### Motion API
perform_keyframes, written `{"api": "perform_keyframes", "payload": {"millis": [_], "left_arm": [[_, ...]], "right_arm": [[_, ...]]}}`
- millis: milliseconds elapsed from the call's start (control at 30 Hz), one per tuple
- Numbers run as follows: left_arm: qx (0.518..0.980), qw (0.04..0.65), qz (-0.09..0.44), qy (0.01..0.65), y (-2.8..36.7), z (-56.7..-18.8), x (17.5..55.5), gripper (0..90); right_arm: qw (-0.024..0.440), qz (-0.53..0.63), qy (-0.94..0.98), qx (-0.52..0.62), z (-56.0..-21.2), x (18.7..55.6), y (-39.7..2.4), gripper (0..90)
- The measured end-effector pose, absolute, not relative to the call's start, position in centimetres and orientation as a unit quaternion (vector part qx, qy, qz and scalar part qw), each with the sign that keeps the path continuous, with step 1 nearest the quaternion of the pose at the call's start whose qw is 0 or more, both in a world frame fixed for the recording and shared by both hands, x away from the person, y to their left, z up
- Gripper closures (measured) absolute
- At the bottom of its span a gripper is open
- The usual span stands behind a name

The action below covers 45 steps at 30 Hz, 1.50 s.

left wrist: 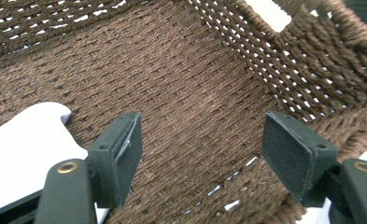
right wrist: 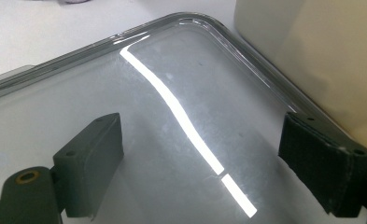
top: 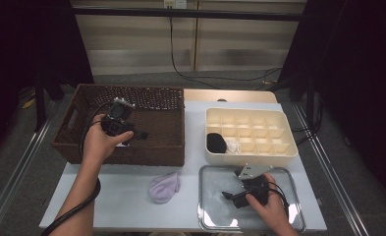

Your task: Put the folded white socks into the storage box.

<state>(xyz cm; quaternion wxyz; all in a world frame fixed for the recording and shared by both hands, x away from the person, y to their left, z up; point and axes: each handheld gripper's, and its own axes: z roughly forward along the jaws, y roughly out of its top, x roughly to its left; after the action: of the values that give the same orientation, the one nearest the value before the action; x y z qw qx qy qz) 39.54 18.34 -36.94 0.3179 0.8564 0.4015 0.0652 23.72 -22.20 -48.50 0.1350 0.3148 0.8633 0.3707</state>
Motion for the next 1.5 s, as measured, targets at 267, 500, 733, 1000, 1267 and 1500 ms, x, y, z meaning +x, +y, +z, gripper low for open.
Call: {"api": "perform_keyframes", "payload": {"millis": [267, 500, 733, 1000, 1267, 1500], "left_arm": [[0.849, 0.320, 0.068, 0.415, 19.1, -37.3, 40.3, 27.9], [0.842, 0.318, 0.074, 0.429, 20.1, -37.7, 40.9, 27.3], [0.840, 0.310, 0.071, 0.440, 20.6, -38.4, 41.4, 26.8], [0.839, 0.305, 0.071, 0.446, 21.0, -39.0, 42.1, 25.8], [0.835, 0.302, 0.079, 0.452, 21.4, -39.3, 42.8, 25.8], [0.830, 0.295, 0.069, 0.468, 21.9, -39.6, 43.4, 25.4]], "right_arm": [[0.136, 0.371, 0.863, 0.315, -48.5, 23.7, -22.2, 13.0], [0.135, 0.371, 0.863, 0.315, -48.5, 23.7, -22.2, 13.0], [0.135, 0.370, 0.863, 0.315, -48.5, 23.7, -22.2, 13.0], [0.135, 0.370, 0.863, 0.315, -48.5, 23.7, -22.2, 13.0], [0.135, 0.370, 0.863, 0.315, -48.5, 23.7, -22.2, 13.0], [0.136, 0.370, 0.864, 0.314, -48.5, 23.8, -22.2, 13.0]]}}
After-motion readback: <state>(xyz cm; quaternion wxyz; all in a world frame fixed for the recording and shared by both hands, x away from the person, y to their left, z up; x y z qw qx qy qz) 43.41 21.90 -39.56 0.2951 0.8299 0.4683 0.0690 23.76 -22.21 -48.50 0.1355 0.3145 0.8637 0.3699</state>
